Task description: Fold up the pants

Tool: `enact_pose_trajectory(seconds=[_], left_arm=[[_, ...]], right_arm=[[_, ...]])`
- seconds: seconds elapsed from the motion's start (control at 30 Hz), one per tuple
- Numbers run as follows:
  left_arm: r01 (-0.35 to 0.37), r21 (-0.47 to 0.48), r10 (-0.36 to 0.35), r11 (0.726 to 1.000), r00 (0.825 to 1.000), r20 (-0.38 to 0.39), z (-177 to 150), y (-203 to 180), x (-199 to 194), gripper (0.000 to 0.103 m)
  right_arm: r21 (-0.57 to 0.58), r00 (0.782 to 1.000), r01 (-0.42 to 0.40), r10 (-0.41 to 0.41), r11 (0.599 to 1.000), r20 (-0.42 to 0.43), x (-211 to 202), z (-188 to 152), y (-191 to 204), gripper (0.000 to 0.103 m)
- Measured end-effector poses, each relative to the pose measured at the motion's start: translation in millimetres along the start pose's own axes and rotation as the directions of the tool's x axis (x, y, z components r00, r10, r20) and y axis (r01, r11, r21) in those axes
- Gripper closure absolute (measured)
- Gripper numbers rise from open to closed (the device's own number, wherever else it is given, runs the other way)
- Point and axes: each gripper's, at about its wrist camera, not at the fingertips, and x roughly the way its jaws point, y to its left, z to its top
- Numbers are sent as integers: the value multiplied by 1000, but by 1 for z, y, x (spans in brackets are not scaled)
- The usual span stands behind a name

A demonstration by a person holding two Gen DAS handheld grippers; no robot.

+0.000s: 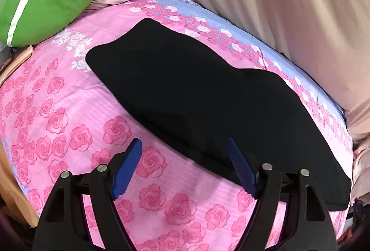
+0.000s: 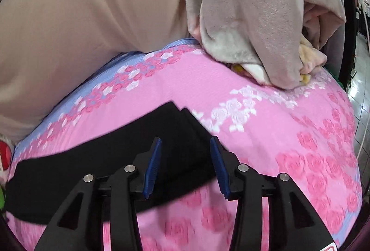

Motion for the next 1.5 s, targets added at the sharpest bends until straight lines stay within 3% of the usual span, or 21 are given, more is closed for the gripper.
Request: enact_pose_trajectory(seconds=[0.1,0.23,0.37,0.4,0.43,0.47,0.53,0.6,0.67,0.73,0.8,0.83,0.97,1.03,1.1,1.13,1.2,1.27,1.33,1.43,1.5], left_arm=[[3,48,-3,999,1000,12,0,-23,4,29],[47,132,-43,990,999,-28,-10,-63,12,29],[67,141,-61,988,997,-44,-14,-75,12,29],[61,138,-55,989,998,-43,-14,-75,12,29],[55,134,-50,989,998,-41,-12,-74,12,29],[50,129,-45,990,998,-39,-12,-72,11,29],[26,114,-22,993,999,-33,-9,-66,10,29],[5,97,-3,995,1000,-17,-5,-56,6,28],[-22,82,22,996,1000,-1,-1,-45,6,21],[-50,45,50,998,999,0,4,-30,12,21],[-33,-35,32,999,999,-13,13,-5,18,21],[-23,-72,22,997,1000,-21,16,6,19,21],[42,-260,-46,965,999,-12,36,64,17,21],[76,-339,-82,938,997,-4,46,89,19,21],[105,-378,-113,920,994,1,54,102,26,21],[105,-386,-120,917,993,-14,59,106,32,23],[131,-391,-158,911,987,-39,65,108,46,40],[116,-370,-153,922,986,-71,69,104,54,94],[133,-329,-152,935,988,-31,78,95,43,96],[161,-225,-148,961,986,71,96,80,7,96],[119,-211,-114,970,993,36,102,85,15,96]], right_arm=[[-6,998,-18,18,1000,-54,1,-13,-2,60],[39,994,-56,60,998,-91,22,-14,-7,60],[101,985,-101,114,990,-129,55,-4,-9,59],[108,984,-107,121,988,-132,60,-3,-9,68],[111,984,-108,122,988,-127,62,-1,-9,87],[116,984,-108,123,987,-128,64,3,-9,97],[139,986,-139,151,980,-77,49,11,-10,98],[118,991,-134,135,984,2,16,18,-8,98],[105,993,-115,113,988,26,0,15,-9,98],[90,999,-18,23,996,-47,21,3,-14,98],[80,990,34,-23,996,-137,50,-12,-18,94],[88,994,43,-33,995,-103,46,-15,-18,91],[111,995,99,-99,989,-7,11,-17,-6,69],[90,991,126,-129,988,33,-2,-24,6,66],[80,995,90,-93,993,36,-5,-31,18,63],[74,997,64,-66,995,27,-7,-37,25,63],[49,1000,20,-21,999,3,-5,-51,44,63],[13,1000,-6,6,1000,-21,0,-64,62,60],[-30,999,-2,1,1000,-43,5,-73,80,60],[-69,1000,-8,8,998,2,-3,-75,93,57],[-79,1000,-11,11,997,2,-2,-76,95,53]])
